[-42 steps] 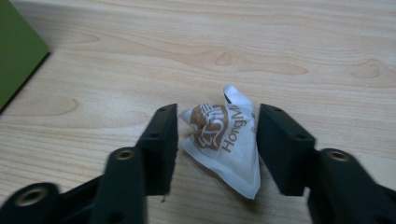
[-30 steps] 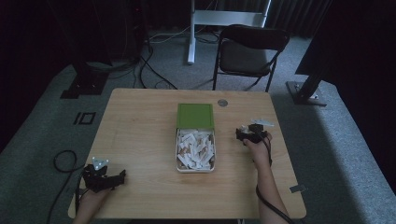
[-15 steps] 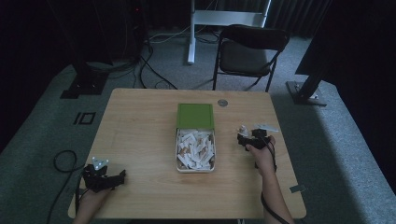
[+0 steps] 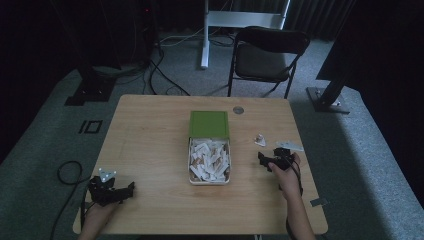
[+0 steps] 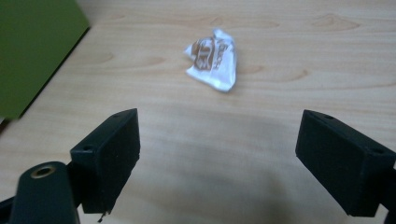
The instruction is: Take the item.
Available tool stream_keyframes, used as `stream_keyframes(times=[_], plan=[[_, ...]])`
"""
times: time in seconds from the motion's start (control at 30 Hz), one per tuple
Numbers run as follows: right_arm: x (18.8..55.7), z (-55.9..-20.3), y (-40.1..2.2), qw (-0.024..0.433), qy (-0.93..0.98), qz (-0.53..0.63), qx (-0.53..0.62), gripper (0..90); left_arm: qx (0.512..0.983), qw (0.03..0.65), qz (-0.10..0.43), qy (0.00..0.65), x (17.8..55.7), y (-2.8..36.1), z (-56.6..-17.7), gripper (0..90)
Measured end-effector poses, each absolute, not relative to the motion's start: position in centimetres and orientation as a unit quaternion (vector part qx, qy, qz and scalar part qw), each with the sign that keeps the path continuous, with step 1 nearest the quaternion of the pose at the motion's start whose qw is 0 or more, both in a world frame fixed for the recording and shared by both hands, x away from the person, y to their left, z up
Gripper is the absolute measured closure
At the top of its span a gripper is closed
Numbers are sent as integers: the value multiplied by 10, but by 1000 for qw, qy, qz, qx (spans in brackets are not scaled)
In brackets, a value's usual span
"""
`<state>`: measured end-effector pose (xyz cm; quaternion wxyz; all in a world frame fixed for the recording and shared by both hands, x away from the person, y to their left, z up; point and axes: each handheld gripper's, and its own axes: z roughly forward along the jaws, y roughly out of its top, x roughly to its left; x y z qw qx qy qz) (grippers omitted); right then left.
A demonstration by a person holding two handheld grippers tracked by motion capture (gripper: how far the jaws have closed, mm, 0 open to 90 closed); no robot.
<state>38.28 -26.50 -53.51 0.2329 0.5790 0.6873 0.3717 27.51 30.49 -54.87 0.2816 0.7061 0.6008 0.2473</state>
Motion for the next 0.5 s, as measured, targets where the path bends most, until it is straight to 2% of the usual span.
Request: stream_keyframes(times=[0.5], plan=[[342,-535,-269,221,725,368,538,138,706,281,247,601,275,305,-549,27]])
